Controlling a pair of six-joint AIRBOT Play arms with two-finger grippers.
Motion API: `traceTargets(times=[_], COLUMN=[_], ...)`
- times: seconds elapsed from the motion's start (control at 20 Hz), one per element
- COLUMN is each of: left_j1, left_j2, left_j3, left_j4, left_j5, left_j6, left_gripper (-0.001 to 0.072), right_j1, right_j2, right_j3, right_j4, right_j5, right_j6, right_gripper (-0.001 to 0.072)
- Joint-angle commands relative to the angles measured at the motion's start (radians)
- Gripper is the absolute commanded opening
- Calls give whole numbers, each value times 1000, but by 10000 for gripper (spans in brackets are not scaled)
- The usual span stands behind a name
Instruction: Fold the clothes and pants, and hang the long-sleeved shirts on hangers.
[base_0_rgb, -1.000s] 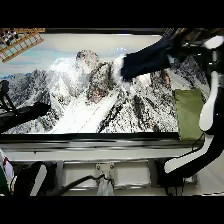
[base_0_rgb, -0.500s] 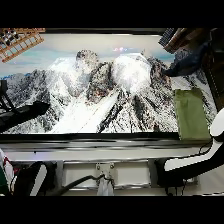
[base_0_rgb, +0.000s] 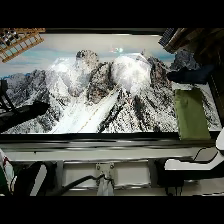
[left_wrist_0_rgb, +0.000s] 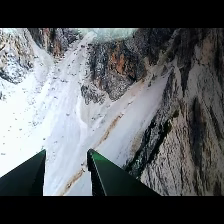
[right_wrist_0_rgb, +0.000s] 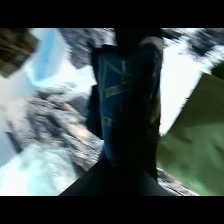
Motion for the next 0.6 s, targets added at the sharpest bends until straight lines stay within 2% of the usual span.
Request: traceTargets(times=[0.0, 0.55], left_j1=[0, 0], left_j2=[0, 1], left_j3=[0, 0], left_j4=[1, 1], left_j5=[0, -5], left_j6=[0, 1], left_gripper=[276, 276], right_j1=[-58, -246], right_j2=[105, 373], right_j3=[-154, -538], right_j4=[11, -24], right_j5=[10, 103], right_j6=[-50, -245], right_gripper=[22, 23])
